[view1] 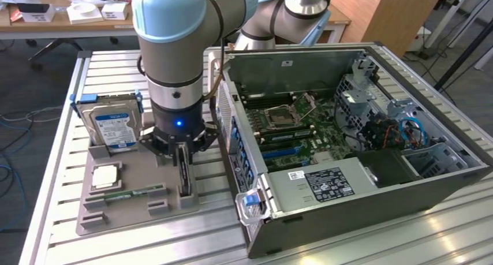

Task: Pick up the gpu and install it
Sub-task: 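Pick up the gpu and move the gpu toward the slot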

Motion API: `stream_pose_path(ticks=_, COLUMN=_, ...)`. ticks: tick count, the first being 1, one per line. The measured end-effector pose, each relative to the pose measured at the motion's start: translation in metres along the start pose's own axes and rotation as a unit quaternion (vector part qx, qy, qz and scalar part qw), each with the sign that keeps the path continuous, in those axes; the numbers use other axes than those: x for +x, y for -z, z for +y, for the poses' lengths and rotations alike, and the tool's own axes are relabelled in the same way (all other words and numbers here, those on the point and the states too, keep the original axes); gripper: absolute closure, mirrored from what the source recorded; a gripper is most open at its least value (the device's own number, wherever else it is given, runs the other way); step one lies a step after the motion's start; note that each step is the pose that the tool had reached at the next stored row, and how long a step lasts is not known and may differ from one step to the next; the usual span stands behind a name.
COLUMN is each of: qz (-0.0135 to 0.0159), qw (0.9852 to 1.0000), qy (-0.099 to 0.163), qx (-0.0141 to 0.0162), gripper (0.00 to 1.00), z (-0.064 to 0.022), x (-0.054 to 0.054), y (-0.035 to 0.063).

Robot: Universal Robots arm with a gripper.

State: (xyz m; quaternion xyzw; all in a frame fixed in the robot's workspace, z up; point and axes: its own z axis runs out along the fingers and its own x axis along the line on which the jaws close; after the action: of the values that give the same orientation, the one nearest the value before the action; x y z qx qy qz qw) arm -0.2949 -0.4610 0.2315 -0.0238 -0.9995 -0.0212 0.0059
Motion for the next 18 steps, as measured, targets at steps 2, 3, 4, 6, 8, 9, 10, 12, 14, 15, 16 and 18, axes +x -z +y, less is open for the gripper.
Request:
stream_pose_path(ticks=2, qz=0.0000, qw=1.0000, qy=0.000, qx=0.0000, gripper=0.64, z=0.0001, x=-0.0005, y=0.0000)
stream_pose_path(ticks=3, qz=0.0000, qw=1.0000, qy=0.000, qx=0.0001, gripper=0.64, z=0.0000, x=-0.0006, y=0.0000)
stream_pose_path(ticks=4, qz=0.0000, qw=1.0000, qy=0.000, qx=0.0000, gripper=0.64, z=0.0000, x=-0.0006, y=0.0000)
stream_pose_path(ticks=6, qz=0.0000, qw=1.0000, qy=0.000, qx=0.0000, gripper=0.64, z=0.0000, x=-0.0006, y=0.0001)
stream_pose_path(ticks=8, qz=0.0000, qw=1.0000, qy=0.000, qx=0.0001, gripper=0.64, z=0.0000, x=-0.0007, y=0.0001)
stream_pose_path(ticks=9, qz=0.0000, qw=1.0000, qy=0.000, qx=0.0001, gripper=0.64, z=0.0000, x=-0.0007, y=0.0001)
stream_pose_path(ticks=10, qz=0.0000, qw=1.0000, qy=0.000, qx=0.0001, gripper=0.64, z=0.0000, x=-0.0007, y=0.0001)
stream_pose_path(ticks=12, qz=0.0000, qw=1.0000, qy=0.000, qx=0.0001, gripper=0.64, z=0.0000, x=-0.0007, y=0.0001)
stream_pose_path(ticks=14, qz=0.0000, qw=1.0000, qy=0.000, qx=0.0001, gripper=0.64, z=0.0000, x=-0.0007, y=0.0001)
stream_pose_path(ticks=15, qz=0.0000, qw=1.0000, qy=0.000, qx=0.0000, gripper=0.64, z=0.0001, x=-0.0007, y=0.0000)
stream_pose_path(ticks=16, qz=0.0000, qw=1.0000, qy=0.000, qx=0.0000, gripper=0.66, z=0.0000, x=-0.0007, y=0.0000)
stream_pose_path(ticks=18, qz=0.0000, qw=1.0000, qy=0.000, qx=0.0001, gripper=0.72, z=0.0000, x=-0.0007, y=0.0001)
